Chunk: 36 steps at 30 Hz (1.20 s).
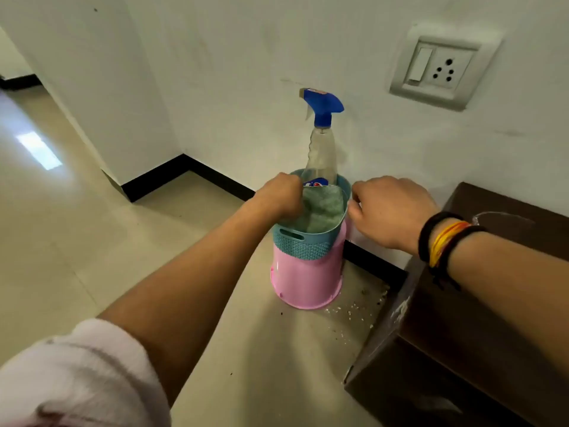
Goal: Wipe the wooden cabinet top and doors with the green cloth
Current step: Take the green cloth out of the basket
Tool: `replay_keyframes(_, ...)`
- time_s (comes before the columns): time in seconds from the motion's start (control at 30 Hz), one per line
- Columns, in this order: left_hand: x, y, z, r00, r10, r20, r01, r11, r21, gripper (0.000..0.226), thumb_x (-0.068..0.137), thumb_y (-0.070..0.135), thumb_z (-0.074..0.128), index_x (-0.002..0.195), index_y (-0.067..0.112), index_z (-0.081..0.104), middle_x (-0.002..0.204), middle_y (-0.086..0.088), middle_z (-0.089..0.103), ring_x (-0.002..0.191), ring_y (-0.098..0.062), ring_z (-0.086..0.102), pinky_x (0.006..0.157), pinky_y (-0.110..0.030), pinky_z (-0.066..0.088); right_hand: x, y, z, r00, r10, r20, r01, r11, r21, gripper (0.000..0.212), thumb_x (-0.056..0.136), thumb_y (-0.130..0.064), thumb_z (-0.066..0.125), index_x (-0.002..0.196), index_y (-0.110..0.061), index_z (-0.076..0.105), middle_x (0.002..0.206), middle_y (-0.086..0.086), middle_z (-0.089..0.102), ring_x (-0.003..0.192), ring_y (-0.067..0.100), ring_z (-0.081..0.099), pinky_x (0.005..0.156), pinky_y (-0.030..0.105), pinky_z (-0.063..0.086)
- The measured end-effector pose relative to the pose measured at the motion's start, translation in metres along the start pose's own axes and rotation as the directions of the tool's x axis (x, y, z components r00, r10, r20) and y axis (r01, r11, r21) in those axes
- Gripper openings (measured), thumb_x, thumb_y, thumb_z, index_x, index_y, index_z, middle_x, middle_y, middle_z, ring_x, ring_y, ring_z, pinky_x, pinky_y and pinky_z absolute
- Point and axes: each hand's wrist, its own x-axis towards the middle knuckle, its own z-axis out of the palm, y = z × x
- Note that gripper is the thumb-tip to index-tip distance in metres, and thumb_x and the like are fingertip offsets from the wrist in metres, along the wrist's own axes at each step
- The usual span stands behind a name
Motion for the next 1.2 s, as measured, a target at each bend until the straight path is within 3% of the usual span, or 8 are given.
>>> replay_keyframes(0.17,0.017,0.017,0.017,0.991,-0.065,0.118,0.059,0.997,0.05,0.02,0.085,0.025,0.074,0.098,0.012,0.065,0.078,-0.001,0.054,0.077,-0.021,0.06,0.075,-0.04,0.06,0.008,0.003,0.007,1.0,-0.011,0.011,0.011,1.0,-0.001,0.029,0.099,-0.036,0.036,0.088,-0.015,0.052,0.084,0.006,0.059,0.074,0.028,0.051,0.067,0.035,0.036)
replay_keyframes(0.33,0.023,0.02,0.033,0.979,-0.138,0.147,0.133,0.99,0.042,0.039,0.077,0.043,0.078,0.101,0.018,0.06,0.09,0.0,0.063,0.087,-0.023,0.065,0.073,-0.039,0.055,0.012,0.011,0.006,0.999,-0.006,0.033,0.007,0.999,-0.041,0.031,0.099,-0.038,0.034,0.091,-0.016,0.055,0.086,0.007,0.062,0.077,0.027,0.054,0.069,0.035,0.037)
replay_keyframes(0.53,0.022,0.025,0.041,0.975,-0.175,0.135,0.165,0.983,0.086,0.029,0.09,0.026,0.065,0.114,0.011,0.061,0.093,-0.005,0.058,0.093,-0.027,0.063,0.078,-0.041,0.049,0.01,0.017,0.003,0.999,0.004,0.046,-0.002,0.999,-0.044,0.033,0.099,-0.038,0.034,0.094,-0.016,0.057,0.088,0.006,0.063,0.079,0.027,0.055,0.075,0.038,0.043)
replay_keyframes(0.83,-0.001,0.041,-0.025,0.987,-0.134,-0.091,0.135,0.991,0.004,0.018,0.082,0.024,0.065,0.092,0.012,0.057,0.072,-0.001,0.051,0.064,-0.02,0.054,0.061,-0.038,0.049,-0.004,0.025,-0.016,0.994,0.04,0.098,-0.041,0.999,0.005,0.033,0.099,-0.04,0.036,0.098,-0.014,0.057,0.094,0.009,0.064,0.082,0.029,0.056,0.07,0.035,0.036)
replay_keyframes(0.97,-0.028,0.054,-0.075,0.95,-0.112,-0.293,0.072,0.987,-0.145,0.012,0.078,0.021,0.059,0.087,0.016,0.064,0.074,-0.001,0.056,0.059,-0.022,0.051,0.054,-0.032,0.039,-0.011,0.033,-0.035,0.981,0.156,0.117,-0.174,0.97,0.172,0.036,0.097,-0.045,0.043,0.106,-0.015,0.061,0.105,0.009,0.067,0.091,0.03,0.062,0.077,0.037,0.05)
replay_keyframes(1.03,-0.045,0.065,-0.1,0.922,-0.078,-0.379,-0.01,0.975,-0.223,0.015,0.079,0.024,0.059,0.088,0.018,0.068,0.08,-0.003,0.064,0.067,-0.026,0.055,0.057,-0.034,0.042,-0.012,0.038,-0.049,0.963,0.245,0.116,-0.27,0.903,0.335,0.049,0.096,-0.053,0.049,0.121,-0.012,0.059,0.118,0.009,0.066,0.104,0.03,0.062,0.082,0.035,0.05)
replay_keyframes(1.1,-0.065,0.082,-0.126,0.893,-0.063,-0.445,-0.104,0.934,-0.341,0.013,0.078,0.029,0.062,0.086,0.022,0.07,0.082,0.0,0.07,0.074,-0.025,0.062,0.063,-0.036,0.051,-0.017,0.042,-0.067,0.925,0.354,0.135,-0.36,0.71,0.605,0.062,0.09,-0.059,0.059,0.13,-0.012,0.056,0.12,0.002,0.066,0.111,0.023,0.064,0.085,0.031,0.049)
replay_keyframes(1.2,-0.09,0.11,-0.161,0.863,-0.064,-0.501,-0.256,0.8,-0.542,0.008,0.078,0.029,0.071,0.083,0.023,0.071,0.076,0.011,0.07,0.075,-0.009,0.066,0.068,-0.028,0.054,-0.038,0.043,-0.101,0.913,0.401,0.07,-0.207,0.311,0.928,0.032,0.087,-0.04,0.074,0.113,-0.024,0.066,0.11,-0.005,0.074,0.103,0.015,0.071,0.093,0.037,0.056)
